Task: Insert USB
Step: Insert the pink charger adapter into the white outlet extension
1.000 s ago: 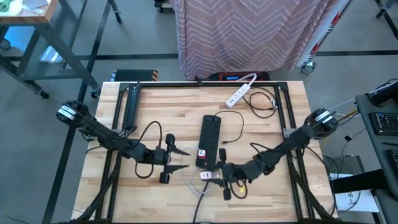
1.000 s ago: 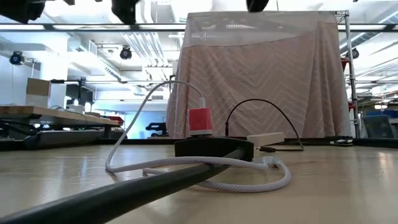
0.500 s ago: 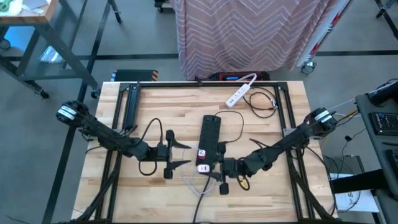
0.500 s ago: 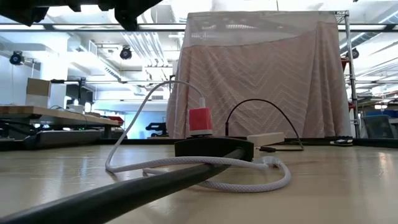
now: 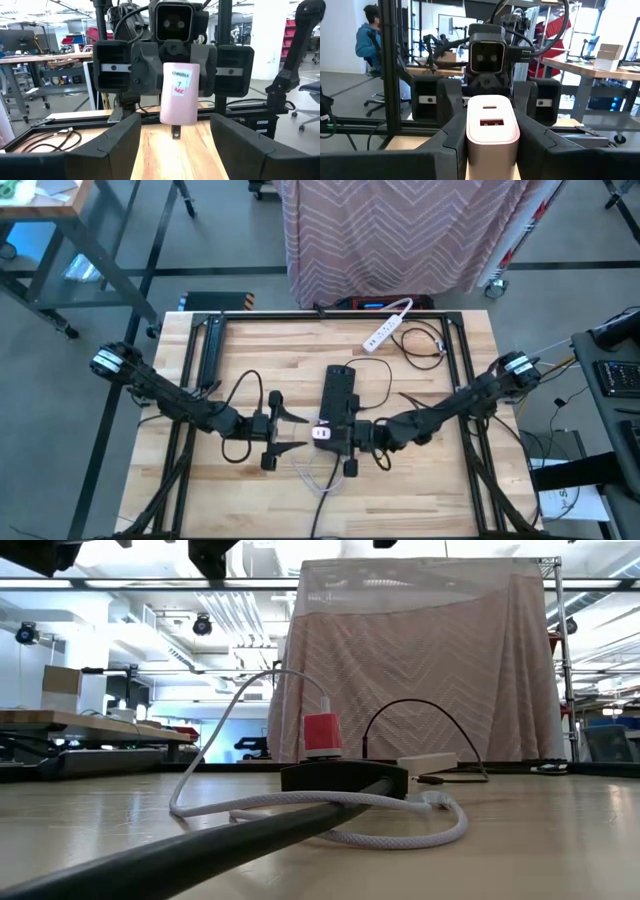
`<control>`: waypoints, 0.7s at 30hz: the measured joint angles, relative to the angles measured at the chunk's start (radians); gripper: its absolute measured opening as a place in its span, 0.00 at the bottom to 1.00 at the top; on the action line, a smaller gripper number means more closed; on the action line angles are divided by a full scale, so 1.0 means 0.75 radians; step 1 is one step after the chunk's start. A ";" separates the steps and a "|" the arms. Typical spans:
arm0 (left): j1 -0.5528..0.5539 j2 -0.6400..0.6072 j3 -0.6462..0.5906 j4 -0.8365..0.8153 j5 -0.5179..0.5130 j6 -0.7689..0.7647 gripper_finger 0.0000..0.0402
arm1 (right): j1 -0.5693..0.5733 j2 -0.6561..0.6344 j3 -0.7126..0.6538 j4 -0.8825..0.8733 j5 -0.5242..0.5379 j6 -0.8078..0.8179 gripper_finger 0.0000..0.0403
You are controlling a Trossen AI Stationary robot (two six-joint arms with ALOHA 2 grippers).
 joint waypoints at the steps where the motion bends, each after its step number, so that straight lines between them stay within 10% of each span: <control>1: 0.000 0.000 0.000 0.000 0.000 0.000 0.59 | -0.001 0.000 0.000 0.002 -0.001 0.000 0.25; 21: 0.005 0.001 0.050 -0.039 -0.008 0.011 0.59 | -0.039 0.001 0.088 -0.113 -0.012 -0.045 0.25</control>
